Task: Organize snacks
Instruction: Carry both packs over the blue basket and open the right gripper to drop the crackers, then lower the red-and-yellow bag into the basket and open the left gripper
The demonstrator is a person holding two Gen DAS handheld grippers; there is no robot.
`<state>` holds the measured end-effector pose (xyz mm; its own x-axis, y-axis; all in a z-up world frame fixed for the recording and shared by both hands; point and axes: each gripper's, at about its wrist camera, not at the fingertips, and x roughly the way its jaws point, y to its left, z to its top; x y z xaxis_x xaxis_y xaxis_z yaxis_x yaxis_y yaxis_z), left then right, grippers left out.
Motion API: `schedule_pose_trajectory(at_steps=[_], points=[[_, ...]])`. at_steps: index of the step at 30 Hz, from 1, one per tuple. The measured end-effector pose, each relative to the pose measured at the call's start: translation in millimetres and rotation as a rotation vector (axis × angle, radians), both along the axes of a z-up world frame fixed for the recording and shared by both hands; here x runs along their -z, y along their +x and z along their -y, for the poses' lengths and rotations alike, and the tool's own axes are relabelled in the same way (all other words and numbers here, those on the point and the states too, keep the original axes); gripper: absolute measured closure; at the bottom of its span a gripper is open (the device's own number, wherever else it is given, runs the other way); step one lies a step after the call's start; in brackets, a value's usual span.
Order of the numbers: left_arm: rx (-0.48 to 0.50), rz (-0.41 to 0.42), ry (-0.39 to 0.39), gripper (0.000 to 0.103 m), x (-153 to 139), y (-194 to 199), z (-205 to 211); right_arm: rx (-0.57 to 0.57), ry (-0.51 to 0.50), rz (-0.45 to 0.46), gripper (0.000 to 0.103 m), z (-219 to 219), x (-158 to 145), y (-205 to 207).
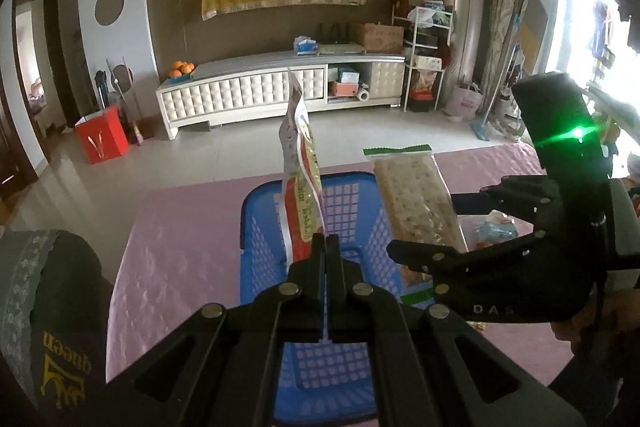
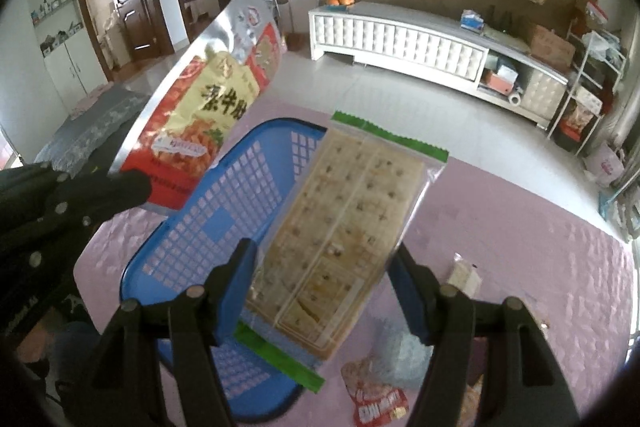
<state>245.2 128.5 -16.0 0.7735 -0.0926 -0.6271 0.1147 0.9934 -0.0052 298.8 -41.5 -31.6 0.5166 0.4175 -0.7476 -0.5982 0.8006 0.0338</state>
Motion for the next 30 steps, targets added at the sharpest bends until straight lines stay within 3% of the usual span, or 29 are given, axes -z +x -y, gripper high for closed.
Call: schedule_pose_trajectory(at_steps=[3,10,14,17,30], points=[[-0.003,0.002,-0.003,0.103,4,8,-5,-0.018,0.011,-0.05,0.033,-6,10,11],[-0.005,-0.008,-0.006,0.103,12,17,-11,-0.043,0.006,-0.055,0.029,-15,17,16],[-0.014,-0.014,-0.009,0.103,13,18,-12,-0.019,-0.021,0.003,0.011,-15,10,3],[-0.009,-0.013,-0.004,0.103,12,15,-10,-0.004,-0.006,0.005,0.004,-9,5,0],[0.017,-0.009,0.01,0.103,8,20,0,0.077,0.012,-0.006,0.004,16,0,5]])
